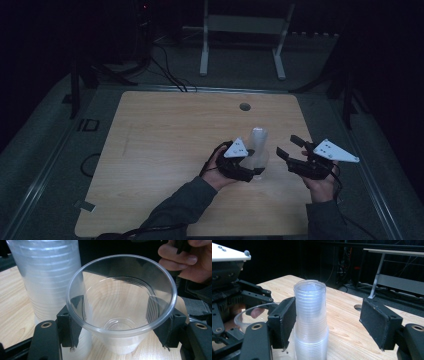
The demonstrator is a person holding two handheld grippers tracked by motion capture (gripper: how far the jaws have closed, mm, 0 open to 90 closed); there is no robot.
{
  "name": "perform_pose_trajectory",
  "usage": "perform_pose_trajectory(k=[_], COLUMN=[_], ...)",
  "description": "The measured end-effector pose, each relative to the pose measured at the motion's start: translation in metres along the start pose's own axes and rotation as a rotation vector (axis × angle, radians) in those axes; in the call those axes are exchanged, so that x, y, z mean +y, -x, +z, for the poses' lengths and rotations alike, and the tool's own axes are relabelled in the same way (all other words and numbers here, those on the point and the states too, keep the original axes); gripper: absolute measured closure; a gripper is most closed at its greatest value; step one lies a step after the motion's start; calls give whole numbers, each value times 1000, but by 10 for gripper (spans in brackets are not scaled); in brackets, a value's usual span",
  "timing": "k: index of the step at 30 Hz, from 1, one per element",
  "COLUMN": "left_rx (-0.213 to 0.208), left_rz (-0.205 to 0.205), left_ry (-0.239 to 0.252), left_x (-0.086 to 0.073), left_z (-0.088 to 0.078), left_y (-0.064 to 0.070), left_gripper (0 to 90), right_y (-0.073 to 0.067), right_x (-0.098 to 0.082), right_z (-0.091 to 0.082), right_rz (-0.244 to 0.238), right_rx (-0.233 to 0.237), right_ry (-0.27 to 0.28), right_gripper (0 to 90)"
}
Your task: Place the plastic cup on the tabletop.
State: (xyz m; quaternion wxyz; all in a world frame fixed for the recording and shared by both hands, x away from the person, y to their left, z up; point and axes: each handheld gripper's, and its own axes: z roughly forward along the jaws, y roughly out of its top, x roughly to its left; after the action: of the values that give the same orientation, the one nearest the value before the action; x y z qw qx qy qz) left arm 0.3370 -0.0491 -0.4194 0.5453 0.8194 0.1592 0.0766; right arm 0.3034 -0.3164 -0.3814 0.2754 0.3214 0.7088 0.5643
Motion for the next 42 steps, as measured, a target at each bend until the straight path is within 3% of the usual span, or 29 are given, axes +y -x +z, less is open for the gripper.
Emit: perform_pose_trajectory(k=[17, 42], left_rx=[2, 25], left_rz=[5, 22], left_ry=[-33, -76], left_x=[-19, -34], left_z=[17, 28], left_y=[4, 8], left_gripper=[321, 306], right_y=[-1, -1], right_x=[-1, -3], right_z=[0, 1], right_rz=[0, -2], right_rx=[3, 10], right_ry=[0, -3], right_gripper=[288, 288])
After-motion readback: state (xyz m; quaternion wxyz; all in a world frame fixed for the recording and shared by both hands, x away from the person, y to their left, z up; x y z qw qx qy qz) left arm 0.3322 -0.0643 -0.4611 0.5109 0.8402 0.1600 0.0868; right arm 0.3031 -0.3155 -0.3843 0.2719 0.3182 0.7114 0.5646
